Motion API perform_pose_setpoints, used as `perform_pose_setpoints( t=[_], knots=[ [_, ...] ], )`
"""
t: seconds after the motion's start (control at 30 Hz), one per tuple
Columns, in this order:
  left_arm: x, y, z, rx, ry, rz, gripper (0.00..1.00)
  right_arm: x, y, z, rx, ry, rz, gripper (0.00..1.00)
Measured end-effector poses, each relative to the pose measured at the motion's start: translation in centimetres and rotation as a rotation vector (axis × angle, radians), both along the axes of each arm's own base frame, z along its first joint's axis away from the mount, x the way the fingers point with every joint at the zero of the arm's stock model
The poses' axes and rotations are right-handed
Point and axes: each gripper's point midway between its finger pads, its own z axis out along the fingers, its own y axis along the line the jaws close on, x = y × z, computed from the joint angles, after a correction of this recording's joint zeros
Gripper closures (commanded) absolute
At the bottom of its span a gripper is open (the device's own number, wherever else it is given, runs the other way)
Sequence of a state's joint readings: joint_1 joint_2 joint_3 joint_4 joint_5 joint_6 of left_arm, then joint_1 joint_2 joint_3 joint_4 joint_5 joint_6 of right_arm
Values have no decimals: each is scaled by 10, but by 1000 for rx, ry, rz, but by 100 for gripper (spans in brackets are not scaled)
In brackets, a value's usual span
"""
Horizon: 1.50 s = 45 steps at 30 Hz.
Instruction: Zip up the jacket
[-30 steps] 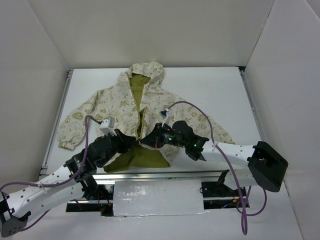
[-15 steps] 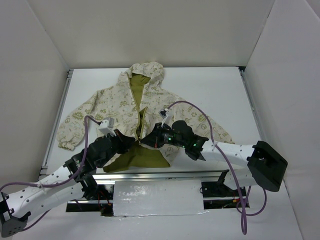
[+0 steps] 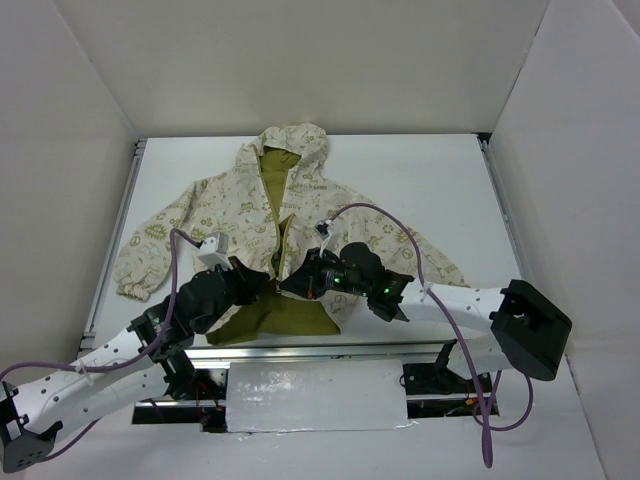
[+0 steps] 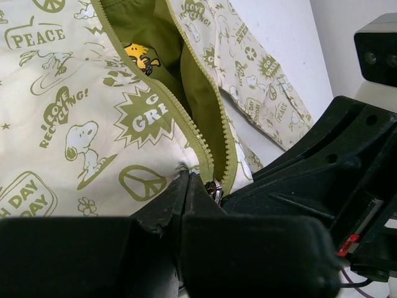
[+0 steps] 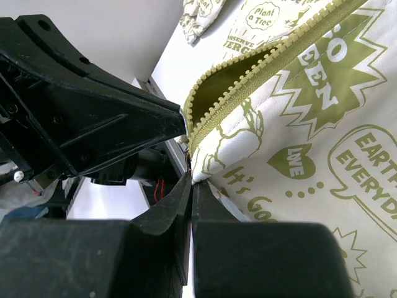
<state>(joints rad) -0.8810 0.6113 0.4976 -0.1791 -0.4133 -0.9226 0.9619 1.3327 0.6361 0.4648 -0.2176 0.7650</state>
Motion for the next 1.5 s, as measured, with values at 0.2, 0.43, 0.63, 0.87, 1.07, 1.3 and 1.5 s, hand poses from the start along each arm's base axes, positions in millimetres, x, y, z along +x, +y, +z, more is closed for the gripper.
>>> perform_pose_setpoints(
  t=[0.2, 0.43, 0.63, 0.87, 1.07, 1.3, 1.5],
  knots=[
    [0, 0, 0, 0, 2, 0, 100, 1, 0, 0, -7, -6, -3, 100],
    [0, 0, -1, 0, 3, -1, 100, 9, 5, 8, -8, -37, -15, 100],
    [0, -1, -2, 5, 7, -1, 100, 13, 6, 8, -23, -51, -22, 100],
    [-1, -1, -3, 10, 9, -6, 100, 16, 7, 2, -43, -62, -28, 100],
    [-3, -4, -3, 20, 3, -47, 100, 16, 5, 0, -55, -99, 17, 100],
    [-7, -11, -1, 36, -21, -109, 100, 17, -2, 2, -51, -140, 105, 100],
    [-12, -19, 3, 39, -40, -173, 100, 16, -10, 8, -9, -158, 209, 100]
  ],
)
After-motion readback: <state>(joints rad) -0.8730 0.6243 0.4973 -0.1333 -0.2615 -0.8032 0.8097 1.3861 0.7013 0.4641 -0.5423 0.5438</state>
